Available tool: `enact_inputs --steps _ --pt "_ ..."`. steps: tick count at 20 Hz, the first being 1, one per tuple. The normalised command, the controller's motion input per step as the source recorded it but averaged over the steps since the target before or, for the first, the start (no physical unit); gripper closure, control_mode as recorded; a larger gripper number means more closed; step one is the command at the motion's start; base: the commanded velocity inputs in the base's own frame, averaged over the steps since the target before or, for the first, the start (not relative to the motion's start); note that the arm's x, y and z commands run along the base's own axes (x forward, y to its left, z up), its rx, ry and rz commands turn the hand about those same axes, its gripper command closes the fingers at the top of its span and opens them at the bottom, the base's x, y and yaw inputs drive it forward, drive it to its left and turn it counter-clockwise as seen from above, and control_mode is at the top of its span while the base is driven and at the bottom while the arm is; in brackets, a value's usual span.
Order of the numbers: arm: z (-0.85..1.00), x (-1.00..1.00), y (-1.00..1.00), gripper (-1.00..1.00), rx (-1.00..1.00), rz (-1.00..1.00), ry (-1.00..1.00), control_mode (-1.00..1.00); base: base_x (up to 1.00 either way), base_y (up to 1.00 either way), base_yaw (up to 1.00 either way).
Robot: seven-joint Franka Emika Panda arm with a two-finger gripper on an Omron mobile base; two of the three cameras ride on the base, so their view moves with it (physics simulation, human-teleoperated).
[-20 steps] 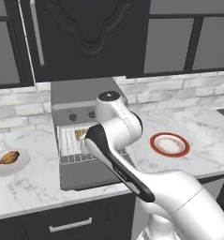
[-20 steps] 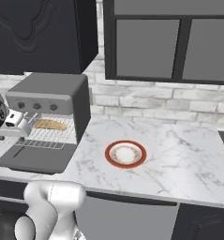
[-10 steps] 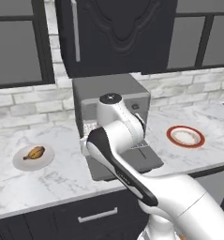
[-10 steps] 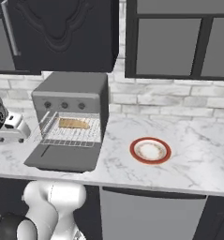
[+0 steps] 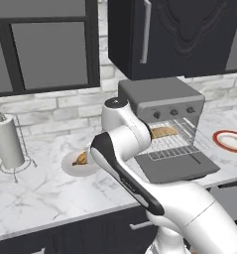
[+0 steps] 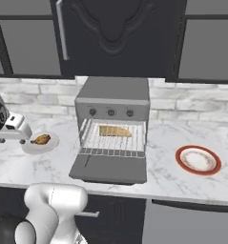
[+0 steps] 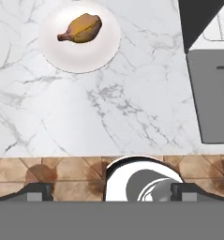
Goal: Open the toaster oven door. Place the baguette on the bottom rack in the toaster oven and place the chicken drumstick on the top rack.
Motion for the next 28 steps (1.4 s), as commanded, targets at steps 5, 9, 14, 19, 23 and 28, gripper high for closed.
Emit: enact_inputs --steps 5,9,14,19,23,28 --pt "0.0 0.0 0.0 -1.0 0.0 0.0 0.0 1.0 0.3 0.62 0.05" --pt "0.0 0.0 0.0 -1.0 0.0 0.0 0.0 1.0 0.35 0.43 0.0" --pt "0.0 0.0 0.0 -1.0 0.0 0.0 0.0 1.0 0.0 0.0 0.0" --pt "0.0 0.0 0.0 -1.0 0.0 0.0 0.0 1.0 0.0 0.0 0.0" --pt "0.0 0.0 0.0 -1.0 0.0 0.0 0.0 -1.0 0.0 0.0 0.0" --pt "0.0 -0.01 0.0 -1.0 0.0 0.0 0.0 -1.0 0.0 0.0 0.0"
